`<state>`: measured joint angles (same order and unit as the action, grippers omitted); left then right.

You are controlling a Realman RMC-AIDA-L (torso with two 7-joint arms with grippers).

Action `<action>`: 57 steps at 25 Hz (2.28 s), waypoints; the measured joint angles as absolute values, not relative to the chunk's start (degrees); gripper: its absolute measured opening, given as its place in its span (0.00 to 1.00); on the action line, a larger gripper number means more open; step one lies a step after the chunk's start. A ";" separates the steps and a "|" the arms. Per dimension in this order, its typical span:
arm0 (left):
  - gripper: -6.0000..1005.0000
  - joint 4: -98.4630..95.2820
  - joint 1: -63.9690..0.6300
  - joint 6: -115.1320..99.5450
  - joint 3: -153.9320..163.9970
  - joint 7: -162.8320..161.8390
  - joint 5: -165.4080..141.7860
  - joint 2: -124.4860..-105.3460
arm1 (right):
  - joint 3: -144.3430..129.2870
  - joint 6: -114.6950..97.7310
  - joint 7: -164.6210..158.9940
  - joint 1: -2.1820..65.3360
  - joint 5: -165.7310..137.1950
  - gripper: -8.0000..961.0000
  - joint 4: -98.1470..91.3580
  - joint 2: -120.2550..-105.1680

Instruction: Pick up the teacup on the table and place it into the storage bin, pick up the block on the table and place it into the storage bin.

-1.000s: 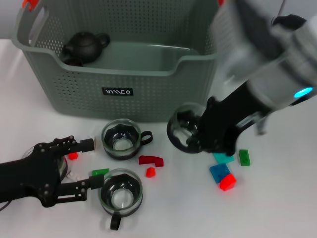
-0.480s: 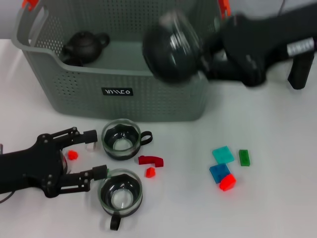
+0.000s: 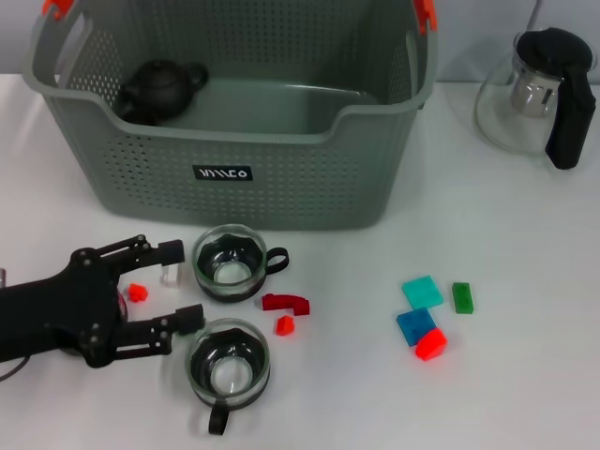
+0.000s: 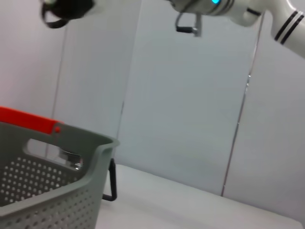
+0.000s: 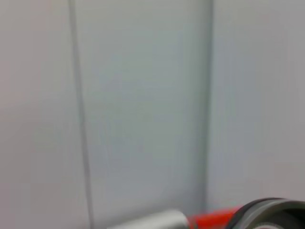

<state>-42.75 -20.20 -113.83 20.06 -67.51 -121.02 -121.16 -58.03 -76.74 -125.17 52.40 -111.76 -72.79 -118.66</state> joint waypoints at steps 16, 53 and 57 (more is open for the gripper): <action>0.84 -41.73 -20.33 -112.33 17.28 -68.79 -121.03 -121.11 | -66.58 -59.32 -135.74 77.77 -151.59 0.12 -42.65 -120.34; 0.84 -40.26 -19.96 -111.31 16.78 -68.82 -121.46 -121.20 | -84.70 -37.82 -134.83 80.23 -140.04 0.17 -18.54 -121.39; 0.84 -40.08 -19.97 -111.27 16.83 -68.82 -121.47 -121.20 | -84.73 -38.93 -135.06 80.06 -140.13 0.17 -18.54 -121.09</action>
<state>-40.08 -19.97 -111.27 16.83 -68.82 -121.47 -121.20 -84.73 -38.93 -135.07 80.06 -140.13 -18.54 -121.09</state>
